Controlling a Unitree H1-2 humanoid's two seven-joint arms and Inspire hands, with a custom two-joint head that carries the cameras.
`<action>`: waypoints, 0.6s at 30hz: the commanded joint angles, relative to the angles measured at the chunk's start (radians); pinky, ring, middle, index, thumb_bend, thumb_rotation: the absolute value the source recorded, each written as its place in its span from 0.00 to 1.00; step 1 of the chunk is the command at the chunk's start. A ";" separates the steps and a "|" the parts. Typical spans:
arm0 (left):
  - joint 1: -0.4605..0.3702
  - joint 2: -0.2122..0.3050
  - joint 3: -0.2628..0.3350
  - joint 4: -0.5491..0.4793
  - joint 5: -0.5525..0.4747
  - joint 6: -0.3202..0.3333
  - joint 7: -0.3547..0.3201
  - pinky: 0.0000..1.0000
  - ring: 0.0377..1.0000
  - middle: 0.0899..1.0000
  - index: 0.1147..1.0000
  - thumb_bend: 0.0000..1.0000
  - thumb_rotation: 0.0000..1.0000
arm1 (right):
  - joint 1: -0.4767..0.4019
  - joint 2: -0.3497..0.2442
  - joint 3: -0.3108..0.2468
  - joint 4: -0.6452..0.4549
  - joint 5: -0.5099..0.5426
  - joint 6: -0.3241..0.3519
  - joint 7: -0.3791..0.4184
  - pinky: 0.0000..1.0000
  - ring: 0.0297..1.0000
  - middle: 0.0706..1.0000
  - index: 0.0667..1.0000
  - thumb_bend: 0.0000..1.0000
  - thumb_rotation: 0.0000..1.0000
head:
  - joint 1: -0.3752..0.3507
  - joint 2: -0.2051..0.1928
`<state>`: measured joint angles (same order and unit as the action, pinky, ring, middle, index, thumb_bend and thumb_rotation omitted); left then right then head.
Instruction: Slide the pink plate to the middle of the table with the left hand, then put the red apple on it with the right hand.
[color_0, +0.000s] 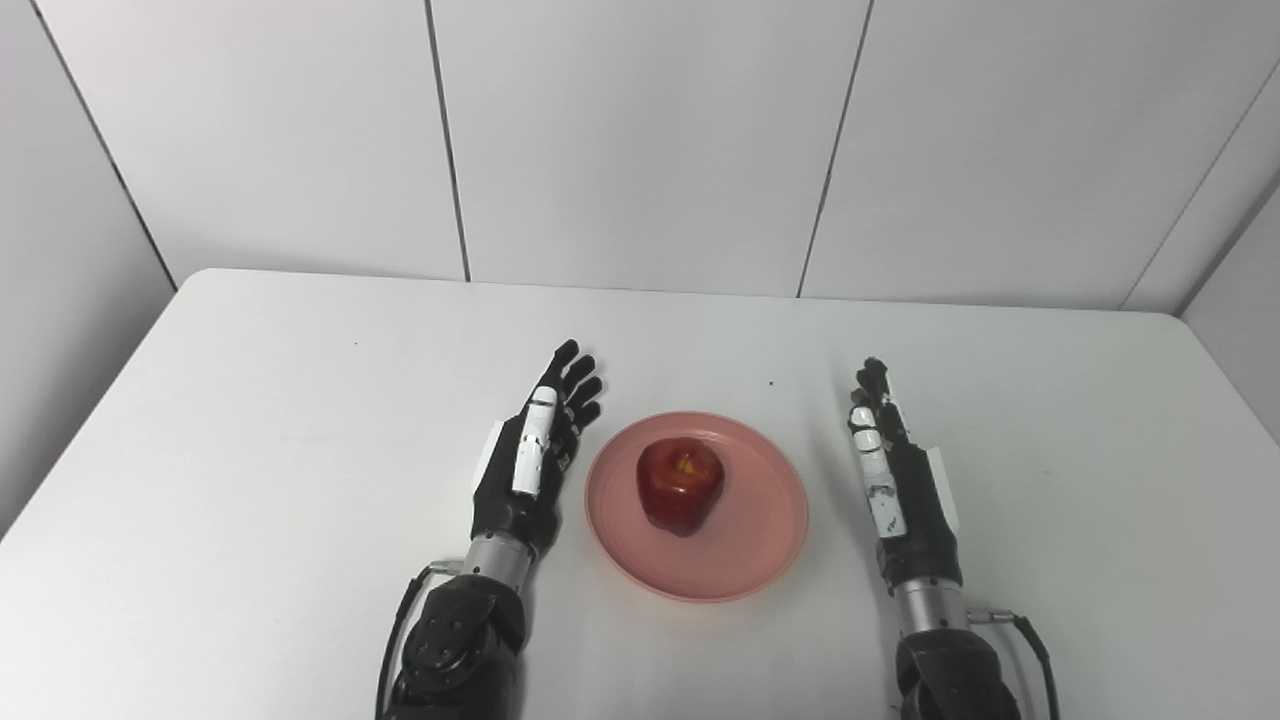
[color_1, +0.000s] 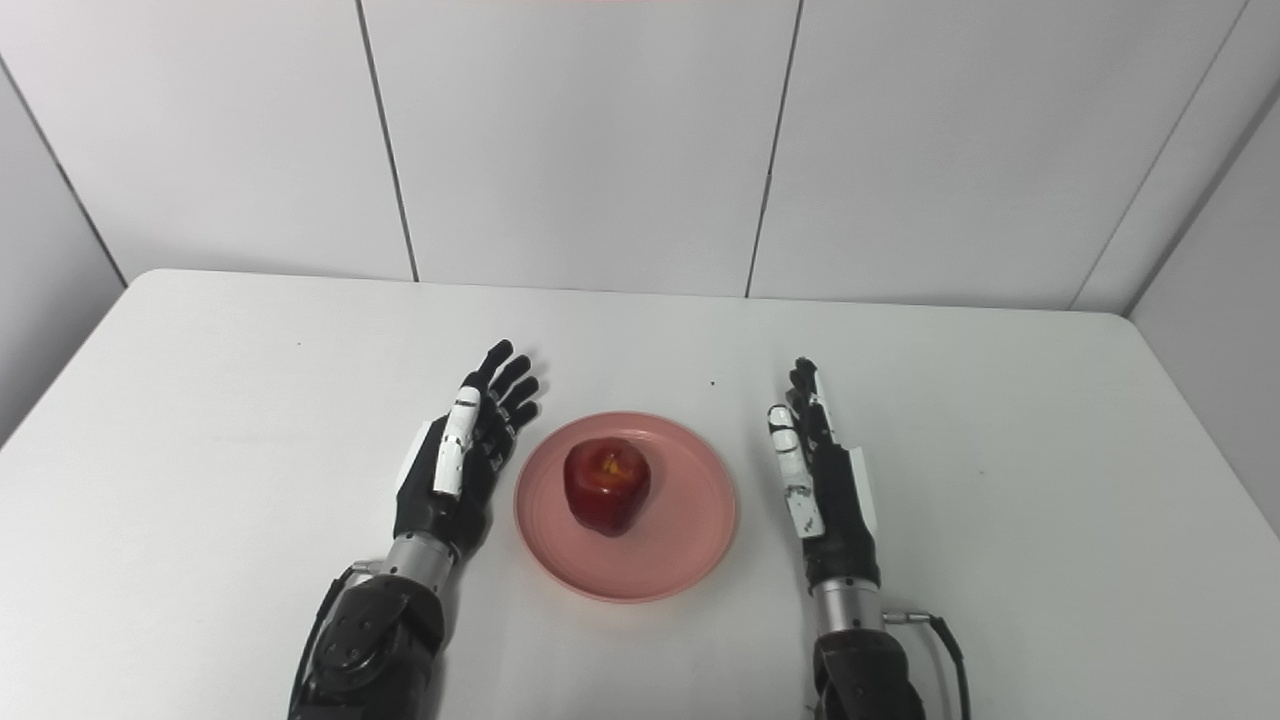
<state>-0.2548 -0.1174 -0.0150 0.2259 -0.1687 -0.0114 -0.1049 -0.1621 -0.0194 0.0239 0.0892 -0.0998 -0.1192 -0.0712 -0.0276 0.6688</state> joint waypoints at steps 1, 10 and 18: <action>0.051 0.005 0.003 0.024 -0.001 0.008 0.001 0.95 0.93 0.94 0.92 0.36 1.00 | -0.002 0.008 0.002 -0.009 0.002 -0.044 0.000 0.95 0.97 0.97 0.97 0.33 1.00 | -0.004 0.004; 0.054 0.006 0.012 0.038 -0.008 -0.003 0.003 0.95 0.94 0.94 0.93 0.37 1.00 | 0.005 0.007 0.000 -0.009 0.028 -0.057 0.014 0.97 0.98 0.97 0.97 0.31 1.00 | -0.003 0.004; 0.056 0.004 0.014 0.030 -0.010 -0.001 0.001 0.95 0.93 0.94 0.92 0.37 1.00 | 0.008 0.004 0.002 -0.016 0.027 -0.055 0.023 0.98 0.98 0.98 0.97 0.31 1.00 | -0.004 0.005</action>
<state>-0.2460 -0.1191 -0.0102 0.2237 -0.1699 -0.0158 -0.1048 -0.1581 -0.0174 0.0241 0.0857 -0.0740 -0.1236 -0.0509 -0.0322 0.6750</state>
